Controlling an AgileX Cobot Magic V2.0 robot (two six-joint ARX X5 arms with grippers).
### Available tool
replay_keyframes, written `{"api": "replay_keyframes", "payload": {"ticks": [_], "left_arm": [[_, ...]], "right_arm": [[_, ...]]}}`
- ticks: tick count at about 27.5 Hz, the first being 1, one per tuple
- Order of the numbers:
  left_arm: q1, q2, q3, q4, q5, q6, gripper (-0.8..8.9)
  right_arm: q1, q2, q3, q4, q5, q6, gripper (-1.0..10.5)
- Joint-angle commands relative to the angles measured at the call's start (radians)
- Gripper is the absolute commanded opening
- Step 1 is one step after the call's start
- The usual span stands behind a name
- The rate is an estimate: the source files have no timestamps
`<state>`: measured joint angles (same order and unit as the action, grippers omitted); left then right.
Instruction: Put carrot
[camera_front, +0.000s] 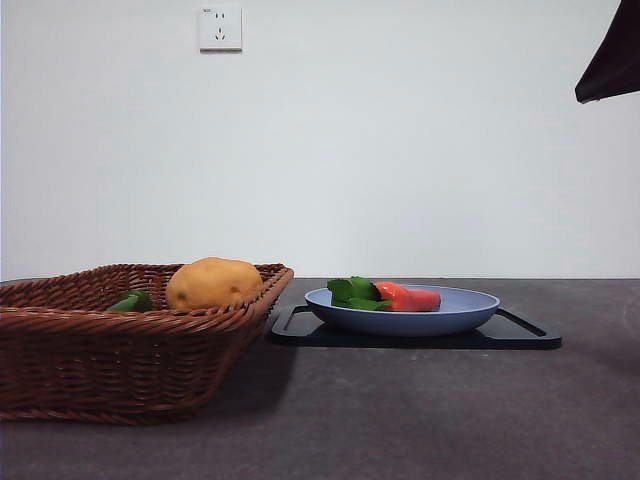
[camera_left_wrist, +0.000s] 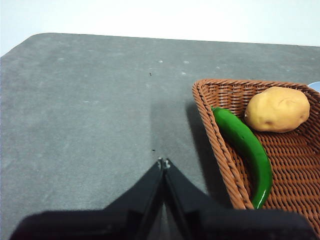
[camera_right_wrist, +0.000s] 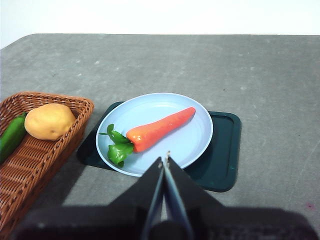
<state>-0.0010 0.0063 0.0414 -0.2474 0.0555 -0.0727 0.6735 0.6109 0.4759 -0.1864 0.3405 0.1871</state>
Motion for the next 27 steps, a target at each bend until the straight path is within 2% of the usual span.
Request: {"api": "replay_keyframes", "payload": {"ticks": [1,3,5,9,11,13,18,27], "left_arm": [[0.002,-0.004,-0.011,0.008,0.001,-0.01,0.08],[0.002,-0.004,-0.011,0.008,0.001,-0.01,0.08],[0.002,-0.004,-0.011,0.007,0.0,-0.01,0.08],[0.002,-0.004,-0.011,0.007,0.002,-0.01,0.08],[0.002,-0.004,-0.011,0.008,0.001,-0.01,0.08],[0.002,-0.004,-0.011,0.008,0.001,-0.01,0.08],[0.002,-0.004,-0.011,0.008,0.001,-0.01,0.08],[0.002,-0.004,-0.011,0.007,0.001,-0.01,0.08]], "right_arm": [[0.006,0.001,0.01,0.009,0.003,0.002,0.0],[-0.013,-0.071,0.009,-0.034,0.033,-0.092,0.0],[-0.094,-0.177,-0.005,-0.061,0.009,-0.157,0.0],[-0.41,-0.395,-0.114,-0.057,-0.247,-0.151,0.0],[-0.542,-0.466,-0.18,-0.056,-0.329,-0.151,0.0],[-0.6,-0.498,-0.22,-0.056,-0.372,-0.152,0.0],[-0.66,-0.545,-0.311,-0.054,-0.391,-0.152,0.0],[-0.667,-0.595,-0.412,-0.053,-0.392,-0.17,0.0]]}}
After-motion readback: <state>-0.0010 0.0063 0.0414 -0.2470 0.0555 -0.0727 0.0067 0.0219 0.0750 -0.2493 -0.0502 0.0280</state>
